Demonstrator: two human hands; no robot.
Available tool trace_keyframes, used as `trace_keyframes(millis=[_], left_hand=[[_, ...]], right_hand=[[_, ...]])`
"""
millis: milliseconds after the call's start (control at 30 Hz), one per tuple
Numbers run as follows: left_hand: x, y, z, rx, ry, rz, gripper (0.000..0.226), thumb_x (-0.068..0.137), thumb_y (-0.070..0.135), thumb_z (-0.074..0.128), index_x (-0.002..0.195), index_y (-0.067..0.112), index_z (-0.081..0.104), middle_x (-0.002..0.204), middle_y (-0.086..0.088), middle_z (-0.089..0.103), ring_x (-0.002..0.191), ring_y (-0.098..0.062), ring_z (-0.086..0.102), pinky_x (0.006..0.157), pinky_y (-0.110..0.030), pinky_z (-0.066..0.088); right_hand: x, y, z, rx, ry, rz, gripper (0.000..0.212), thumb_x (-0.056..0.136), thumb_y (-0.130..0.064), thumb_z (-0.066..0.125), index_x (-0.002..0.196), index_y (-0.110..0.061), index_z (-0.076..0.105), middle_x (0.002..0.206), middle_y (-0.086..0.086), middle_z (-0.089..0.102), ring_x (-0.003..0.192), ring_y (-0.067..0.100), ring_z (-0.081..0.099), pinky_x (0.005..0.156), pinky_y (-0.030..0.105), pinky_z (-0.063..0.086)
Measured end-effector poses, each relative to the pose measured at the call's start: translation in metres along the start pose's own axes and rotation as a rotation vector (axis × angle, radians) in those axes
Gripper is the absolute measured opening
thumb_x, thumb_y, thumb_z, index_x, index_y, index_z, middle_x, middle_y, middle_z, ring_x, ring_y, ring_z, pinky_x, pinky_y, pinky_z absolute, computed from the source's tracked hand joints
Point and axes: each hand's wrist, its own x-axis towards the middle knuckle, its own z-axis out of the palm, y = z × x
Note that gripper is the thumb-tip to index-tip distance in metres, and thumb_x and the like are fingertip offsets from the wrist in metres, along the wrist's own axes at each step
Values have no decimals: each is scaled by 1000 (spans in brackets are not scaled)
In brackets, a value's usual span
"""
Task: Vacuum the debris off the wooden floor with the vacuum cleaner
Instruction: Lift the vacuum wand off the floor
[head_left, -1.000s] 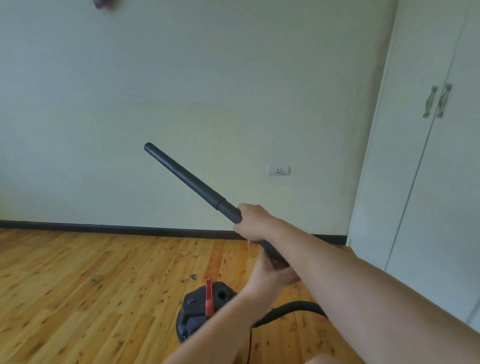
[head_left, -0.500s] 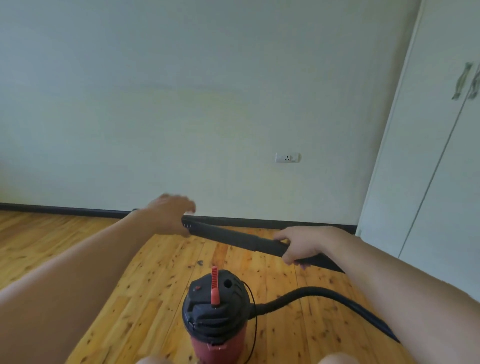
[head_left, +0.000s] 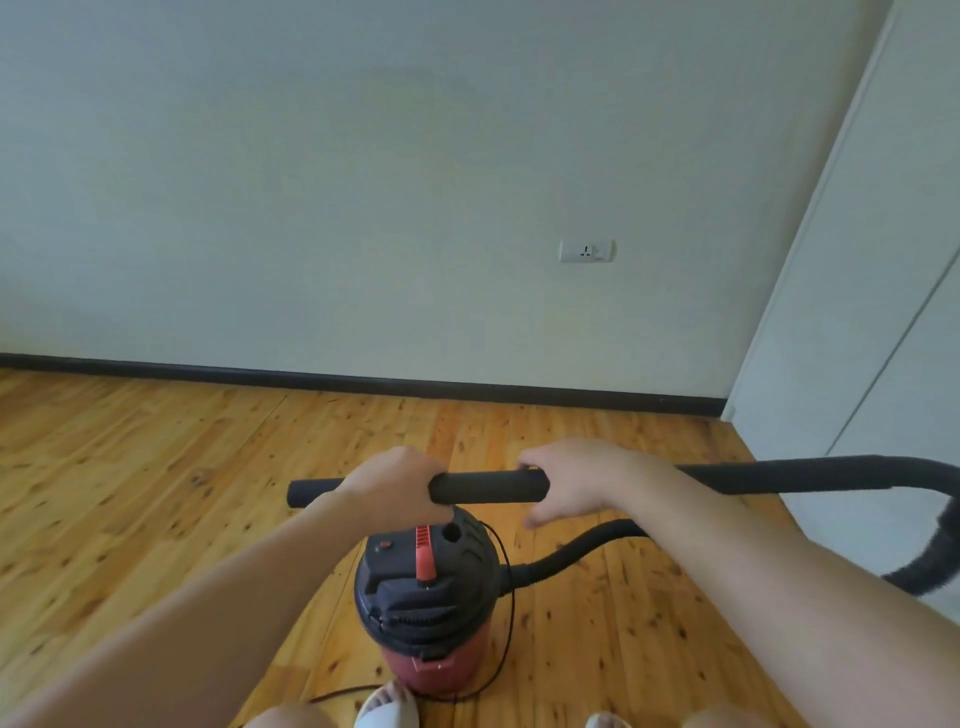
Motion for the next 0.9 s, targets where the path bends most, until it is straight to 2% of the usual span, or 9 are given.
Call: trace_keyframes(millis=[100,167,233,300,433,533,667,733,900], left_hand=[[33,9,15,2,46,54,14,83,39,69,82,31,58,75,10,61,70,-6,59,59,-20,41],[50,0,32,28,175,84,17,83,41,69,93,33,59,90,15,59,88,-8,57,75,-24,47],[60,-15,58,-24,361,26,45,83,41,72,123,31,57,124,14,52,120,-11,48,111,-35,40],[62,-29,86,-194,435,-180,79,83,39,74,150,21,37,151,7,32,142,-16,30,125,-39,23],[69,-55,149,-401,109,-532,106,88,55,64,162,8,5,169,-7,5,155,-27,11,126,-42,20],[77,-69,188,-473,-99,-613,101,92,57,58,162,8,5,169,-10,13,154,-27,17,124,-44,25],[82,-67,195,-492,-116,-520,63,97,38,46,154,20,25,136,-3,44,131,-31,43,109,-50,41],[85,-72,194,-499,-107,-517,52,97,30,44,147,19,30,121,0,44,125,-32,43,103,-52,44],[87,-82,191,-475,-93,-481,57,101,26,44,155,17,29,143,-6,45,137,-30,39,115,-47,37]], right_hand=[[45,-14,25,47,65,-22,29,88,-38,73,110,-23,62,94,-2,65,84,17,65,79,36,60],[68,-7,44,88,98,29,23,90,-32,70,108,-21,63,88,0,66,78,18,67,77,37,62],[85,12,63,135,125,108,24,91,-32,70,112,-20,63,89,-1,64,77,16,67,75,34,61],[94,35,80,175,130,204,25,92,-34,70,112,-20,63,89,-2,62,77,14,66,71,29,59],[110,66,123,252,38,311,18,90,-36,69,93,-23,57,82,-4,58,69,12,62,56,22,44],[123,73,152,250,-34,312,17,89,-34,68,89,-25,55,79,-5,56,66,12,57,55,22,40],[122,77,169,110,-64,293,19,89,-40,67,100,-25,60,86,-6,61,74,14,64,65,26,55],[119,81,174,73,-62,307,23,92,-41,66,107,-25,63,87,-6,63,76,13,65,69,27,56],[115,87,185,34,-58,314,17,95,-38,64,107,-26,64,87,-8,63,75,12,63,62,24,48]])
